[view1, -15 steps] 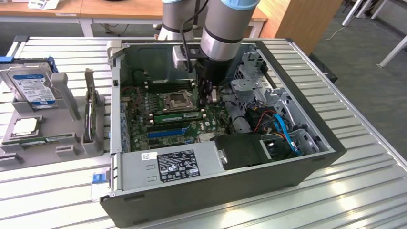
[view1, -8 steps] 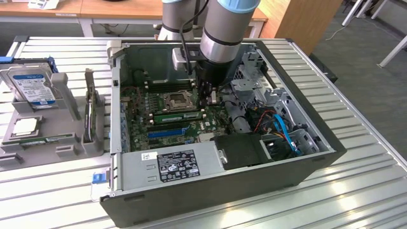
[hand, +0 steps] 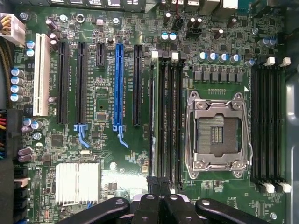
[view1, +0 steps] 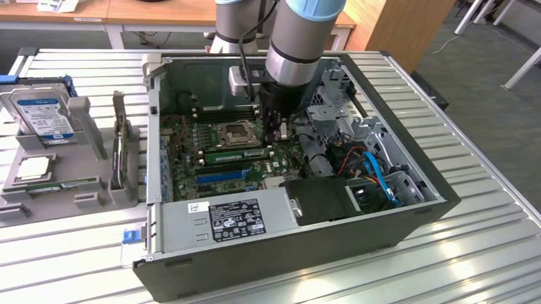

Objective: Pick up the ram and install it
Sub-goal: 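Press down the ram until it locks into place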

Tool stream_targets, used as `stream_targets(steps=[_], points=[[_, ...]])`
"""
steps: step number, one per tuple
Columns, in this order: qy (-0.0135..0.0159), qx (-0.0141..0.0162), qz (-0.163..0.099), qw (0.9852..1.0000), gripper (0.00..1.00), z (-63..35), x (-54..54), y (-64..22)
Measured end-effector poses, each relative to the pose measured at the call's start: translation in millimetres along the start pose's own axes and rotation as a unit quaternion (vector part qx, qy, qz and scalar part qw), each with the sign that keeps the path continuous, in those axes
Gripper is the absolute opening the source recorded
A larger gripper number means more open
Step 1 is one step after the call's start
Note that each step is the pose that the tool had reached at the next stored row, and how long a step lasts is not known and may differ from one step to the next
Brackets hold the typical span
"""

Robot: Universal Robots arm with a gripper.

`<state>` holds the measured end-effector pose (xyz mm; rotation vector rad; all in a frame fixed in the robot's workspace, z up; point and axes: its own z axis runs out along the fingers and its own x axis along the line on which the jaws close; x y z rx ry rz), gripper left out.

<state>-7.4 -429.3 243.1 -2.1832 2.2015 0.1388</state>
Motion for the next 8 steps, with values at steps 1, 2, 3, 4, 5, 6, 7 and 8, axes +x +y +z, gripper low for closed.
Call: stream_targets(steps=[1, 2, 3, 4, 5, 6, 7, 8], points=[[0.0, 0.0, 0.0, 1.0, 0.1, 0.5, 0.0, 0.0], [0.0, 0.0, 0.0, 1.0, 0.1, 0.9, 0.1, 0.0], [0.0, 0.0, 0.0, 1.0, 0.1, 1.4, 0.1, 0.0], [0.0, 0.0, 0.0, 1.0, 0.1, 1.9, 0.2, -0.1], [0.0, 0.0, 0.0, 1.0, 0.1, 2.4, 0.2, -0.1], [0.0, 0.0, 0.0, 1.0, 0.1, 3.1, 0.3, -0.1], [0.0, 0.0, 0.0, 1.0, 0.1, 3.9, 0.3, -0.1], [0.0, 0.0, 0.0, 1.0, 0.1, 4.6, 0.4, -0.2]])
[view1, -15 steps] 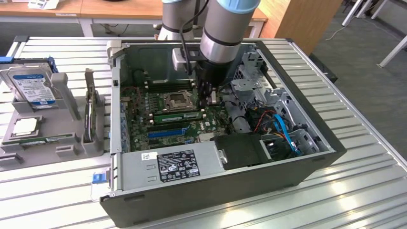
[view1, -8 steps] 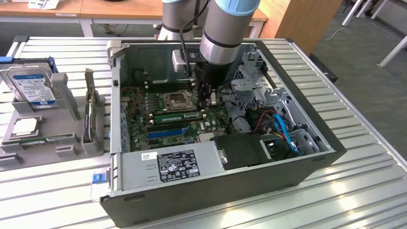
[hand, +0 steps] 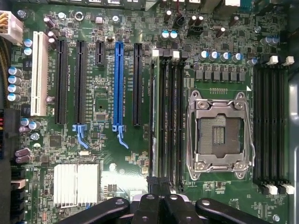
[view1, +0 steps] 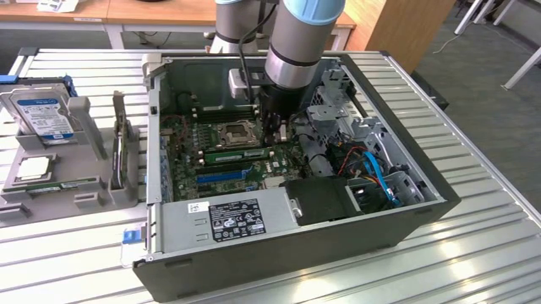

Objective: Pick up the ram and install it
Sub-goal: 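Press down the ram until it locks into place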

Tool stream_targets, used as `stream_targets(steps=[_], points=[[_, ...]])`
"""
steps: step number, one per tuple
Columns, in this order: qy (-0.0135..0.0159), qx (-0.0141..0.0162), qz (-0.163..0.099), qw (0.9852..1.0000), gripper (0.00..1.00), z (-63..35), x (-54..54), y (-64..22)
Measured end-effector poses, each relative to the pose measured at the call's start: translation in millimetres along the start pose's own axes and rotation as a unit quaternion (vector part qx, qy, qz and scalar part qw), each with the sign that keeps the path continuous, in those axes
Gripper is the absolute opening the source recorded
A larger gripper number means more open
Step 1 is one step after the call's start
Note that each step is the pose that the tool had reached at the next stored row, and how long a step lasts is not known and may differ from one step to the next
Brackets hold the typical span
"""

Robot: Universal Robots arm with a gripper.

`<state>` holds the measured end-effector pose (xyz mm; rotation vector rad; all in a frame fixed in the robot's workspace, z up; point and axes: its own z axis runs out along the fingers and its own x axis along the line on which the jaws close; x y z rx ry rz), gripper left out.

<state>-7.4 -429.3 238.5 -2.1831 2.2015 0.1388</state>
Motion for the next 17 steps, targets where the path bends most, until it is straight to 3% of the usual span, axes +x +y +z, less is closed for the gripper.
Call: stream_targets(steps=[17], points=[[-0.0001, 0.0, 0.0, 1.0, 0.1, 2.8, 0.2, -4.2]])
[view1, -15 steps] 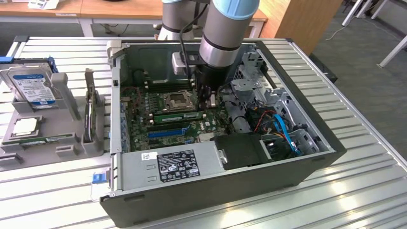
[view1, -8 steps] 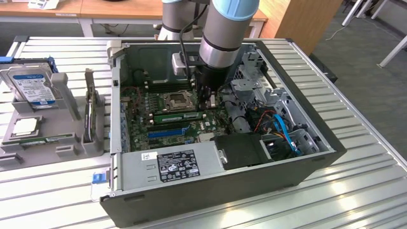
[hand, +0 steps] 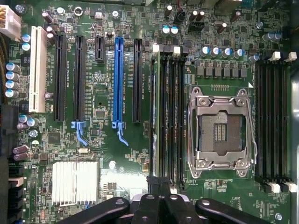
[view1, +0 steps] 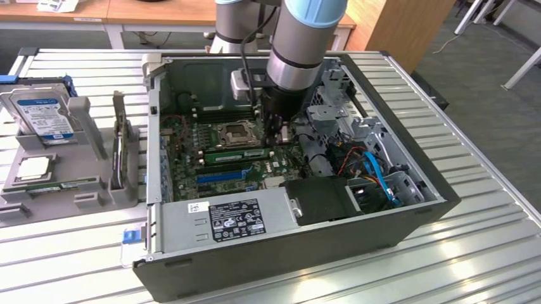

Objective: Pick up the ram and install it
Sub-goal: 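Press down the ram until it locks into place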

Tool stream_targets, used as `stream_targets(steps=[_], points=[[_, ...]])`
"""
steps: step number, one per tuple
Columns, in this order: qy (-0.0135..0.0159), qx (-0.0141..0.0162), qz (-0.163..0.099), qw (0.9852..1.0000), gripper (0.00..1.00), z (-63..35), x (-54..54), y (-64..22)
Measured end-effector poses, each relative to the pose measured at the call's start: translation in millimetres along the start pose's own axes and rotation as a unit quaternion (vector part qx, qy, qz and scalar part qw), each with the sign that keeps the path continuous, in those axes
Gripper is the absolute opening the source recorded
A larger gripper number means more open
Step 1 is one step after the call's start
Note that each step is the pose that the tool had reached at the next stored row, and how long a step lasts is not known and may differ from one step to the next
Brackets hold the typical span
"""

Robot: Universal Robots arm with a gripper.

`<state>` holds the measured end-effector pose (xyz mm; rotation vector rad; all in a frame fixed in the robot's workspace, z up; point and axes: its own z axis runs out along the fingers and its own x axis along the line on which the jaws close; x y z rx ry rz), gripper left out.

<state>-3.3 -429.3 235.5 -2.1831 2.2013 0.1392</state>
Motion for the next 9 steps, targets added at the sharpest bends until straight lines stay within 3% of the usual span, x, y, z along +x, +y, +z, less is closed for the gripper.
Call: stream_targets(steps=[9], points=[[-0.0005, 0.0, 0.0, 1.0, 0.1, 0.2, -0.1, -6.9]])
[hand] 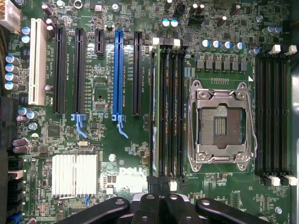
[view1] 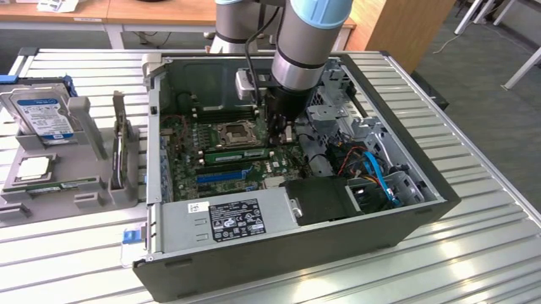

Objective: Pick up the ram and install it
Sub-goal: 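Press down the ram until it locks into place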

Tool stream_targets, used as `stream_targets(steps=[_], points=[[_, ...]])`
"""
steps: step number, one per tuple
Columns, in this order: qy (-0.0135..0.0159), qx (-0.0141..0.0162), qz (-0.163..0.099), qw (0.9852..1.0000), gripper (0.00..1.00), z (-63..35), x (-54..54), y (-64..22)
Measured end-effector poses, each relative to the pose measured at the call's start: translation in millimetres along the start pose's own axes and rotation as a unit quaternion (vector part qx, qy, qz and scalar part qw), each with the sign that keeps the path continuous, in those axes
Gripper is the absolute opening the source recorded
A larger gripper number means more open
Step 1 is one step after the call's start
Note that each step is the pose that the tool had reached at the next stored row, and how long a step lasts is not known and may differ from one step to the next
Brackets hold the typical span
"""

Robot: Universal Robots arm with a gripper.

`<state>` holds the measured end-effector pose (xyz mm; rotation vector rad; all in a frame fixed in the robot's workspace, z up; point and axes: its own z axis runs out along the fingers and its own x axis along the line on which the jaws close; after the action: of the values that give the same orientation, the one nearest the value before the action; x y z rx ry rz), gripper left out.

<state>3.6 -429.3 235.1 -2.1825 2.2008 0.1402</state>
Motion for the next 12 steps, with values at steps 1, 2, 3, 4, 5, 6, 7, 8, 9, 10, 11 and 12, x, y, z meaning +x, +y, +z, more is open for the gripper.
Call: stream_targets(steps=[1, 2, 3, 4, 5, 6, 7, 8, 9, 10, 11, 12], points=[[0.0, 0.0, 0.0, 1.0, 0.1, 0.0, 0.0, 0.0], [0.0, 0.0, 0.0, 1.0, 0.1, 0.0, 0.0, 0.0], [0.0, 0.0, 0.0, 1.0, 0.1, 0.0, -0.3, -0.1], [-0.0001, 0.0, 0.0, 1.0, 0.1, 0.2, -0.7, -0.1], [0.0, 0.0, 0.0, 1.0, 0.1, 0.2, -1.3, -0.1], [0.0, 0.0, 0.0, 1.0, 0.1, 0.4, -1.8, -0.1], [0.0, 0.0, 0.0, 1.0, 0.1, 0.5, -2.4, 0.0], [0.0, 0.0001, 0.001, 1.0, 0.1, 0.6, -2.8, 0.0], [0.0, 0.0001, 0.001, 1.0, 0.1, 0.7, -3.1, 0.0], [0.0, 0.0001, 0.001, 1.0, 0.1, 0.7, -3.1, 0.0], [0.0, 0.0001, 0.001, 1.0, 0.1, 0.7, -3.1, 0.0], [0.0, 0.0001, 0.001, 1.0, 0.1, 0.7, -3.1, 0.0]])
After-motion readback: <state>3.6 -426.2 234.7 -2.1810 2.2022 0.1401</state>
